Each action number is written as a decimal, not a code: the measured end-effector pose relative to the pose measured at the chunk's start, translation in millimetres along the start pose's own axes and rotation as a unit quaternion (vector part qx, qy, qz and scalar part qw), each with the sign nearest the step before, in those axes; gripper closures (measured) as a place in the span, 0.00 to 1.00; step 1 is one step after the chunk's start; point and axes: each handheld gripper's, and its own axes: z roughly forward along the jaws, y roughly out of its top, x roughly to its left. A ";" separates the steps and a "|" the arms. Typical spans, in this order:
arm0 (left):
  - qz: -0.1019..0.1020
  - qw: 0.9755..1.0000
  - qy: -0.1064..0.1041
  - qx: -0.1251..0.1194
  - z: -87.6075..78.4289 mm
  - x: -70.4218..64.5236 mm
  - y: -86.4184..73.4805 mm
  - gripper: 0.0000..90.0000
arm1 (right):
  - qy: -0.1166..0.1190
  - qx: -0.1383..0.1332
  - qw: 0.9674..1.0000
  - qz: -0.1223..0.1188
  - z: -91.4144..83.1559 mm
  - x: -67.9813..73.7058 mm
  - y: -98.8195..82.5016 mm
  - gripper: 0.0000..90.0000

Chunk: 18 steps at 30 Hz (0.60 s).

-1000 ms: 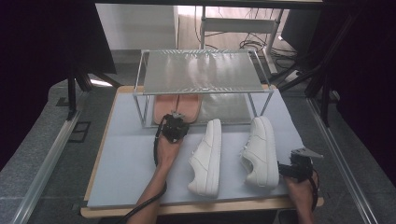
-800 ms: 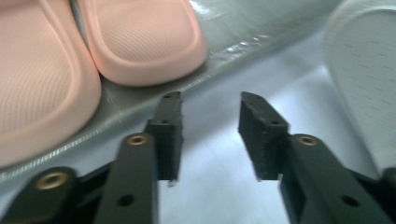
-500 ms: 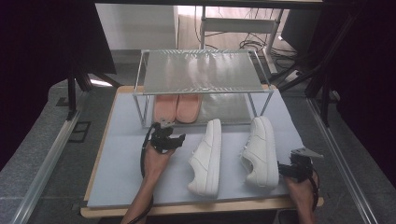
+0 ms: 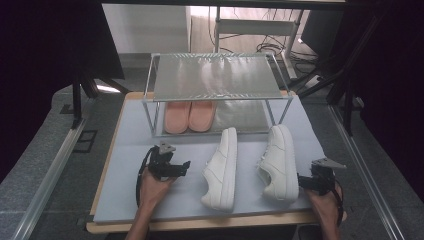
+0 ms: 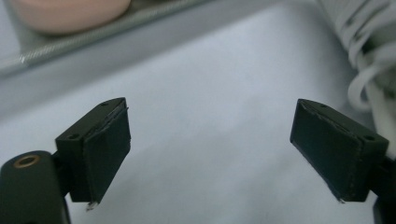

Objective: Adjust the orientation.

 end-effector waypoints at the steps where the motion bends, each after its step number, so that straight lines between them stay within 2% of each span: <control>1: 0.001 1.000 0.002 0.005 -2.3 0.1 -4.2 0.13 | 0.000 0.000 1.000 0.000 0.0 0.0 0.1 0.15; 4: 0.005 1.000 0.011 0.013 -6.8 0.3 -12.7 0.12 | 0.001 0.003 1.000 0.000 0.3 -0.1 0.7 0.14; 8: -0.004 1.000 0.009 0.019 -8.8 4.1 -23.0 0.12 | 0.003 0.003 1.000 0.000 0.1 -0.4 1.0 0.14; 12: -0.003 0.999 0.018 0.034 -4.9 6.2 -31.1 0.12 | 0.005 0.007 1.000 -0.002 -2.4 -1.8 2.4 0.21; 15: 0.009 0.999 0.027 0.034 -4.6 3.1 -32.1 0.12 | 0.015 0.008 1.000 -0.001 -5.8 -4.4 3.1 0.26; 18: 0.006 0.999 0.025 0.034 -4.4 3.9 -32.4 0.12 | 0.020 0.006 1.000 -0.002 -10.7 -6.1 4.5 0.30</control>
